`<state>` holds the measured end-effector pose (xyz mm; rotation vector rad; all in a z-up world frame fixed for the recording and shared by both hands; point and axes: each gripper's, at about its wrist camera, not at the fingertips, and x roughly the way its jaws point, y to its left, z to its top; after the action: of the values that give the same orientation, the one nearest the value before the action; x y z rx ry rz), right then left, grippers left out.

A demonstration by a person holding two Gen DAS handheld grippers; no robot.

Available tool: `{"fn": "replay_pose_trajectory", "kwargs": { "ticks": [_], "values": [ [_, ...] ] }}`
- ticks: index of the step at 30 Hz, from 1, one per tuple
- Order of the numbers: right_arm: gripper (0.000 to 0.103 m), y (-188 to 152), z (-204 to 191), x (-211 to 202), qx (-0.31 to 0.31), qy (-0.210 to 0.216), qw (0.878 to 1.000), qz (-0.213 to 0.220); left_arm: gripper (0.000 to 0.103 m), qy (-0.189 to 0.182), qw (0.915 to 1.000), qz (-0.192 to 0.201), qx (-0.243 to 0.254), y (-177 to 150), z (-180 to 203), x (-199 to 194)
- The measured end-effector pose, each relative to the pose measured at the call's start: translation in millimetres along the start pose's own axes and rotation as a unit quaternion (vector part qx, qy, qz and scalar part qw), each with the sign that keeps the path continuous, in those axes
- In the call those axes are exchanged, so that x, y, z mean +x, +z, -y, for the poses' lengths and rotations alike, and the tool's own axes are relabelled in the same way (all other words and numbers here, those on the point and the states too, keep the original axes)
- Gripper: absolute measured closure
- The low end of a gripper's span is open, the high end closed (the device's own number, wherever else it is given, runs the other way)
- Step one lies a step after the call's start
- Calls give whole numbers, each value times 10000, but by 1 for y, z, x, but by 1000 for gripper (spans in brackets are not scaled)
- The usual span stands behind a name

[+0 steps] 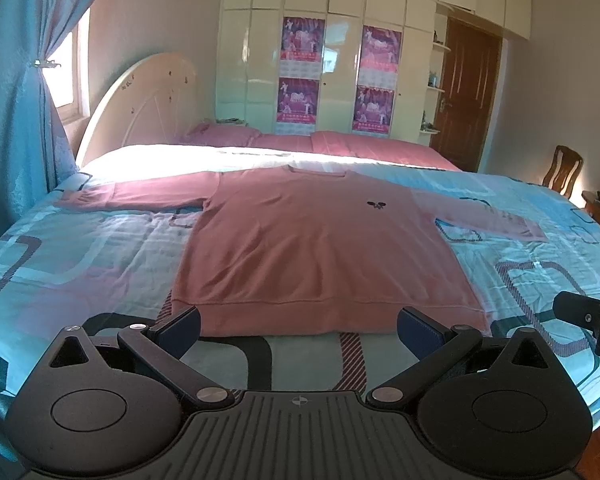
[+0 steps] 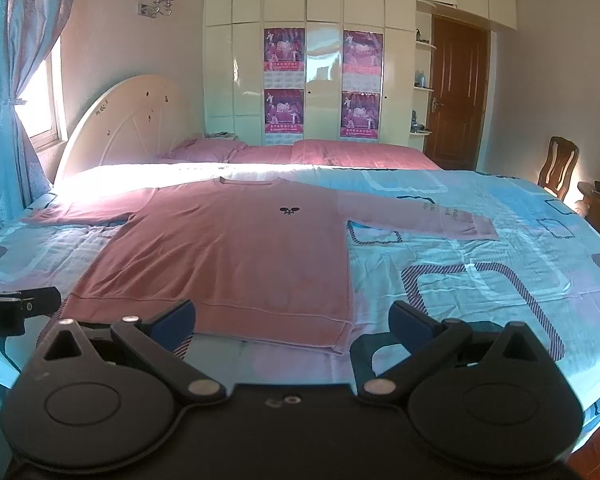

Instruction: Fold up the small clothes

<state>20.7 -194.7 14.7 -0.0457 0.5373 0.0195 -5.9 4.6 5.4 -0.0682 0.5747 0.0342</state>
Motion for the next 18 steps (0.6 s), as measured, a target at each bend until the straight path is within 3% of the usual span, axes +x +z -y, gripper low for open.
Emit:
{"fn": "replay_pose_trajectory", "kwargs": {
  "ticks": [18],
  "values": [
    [1, 0, -2, -2, 21, -11, 10000, 20, 0, 7, 10000, -2, 44, 1, -2, 1]
  ]
}}
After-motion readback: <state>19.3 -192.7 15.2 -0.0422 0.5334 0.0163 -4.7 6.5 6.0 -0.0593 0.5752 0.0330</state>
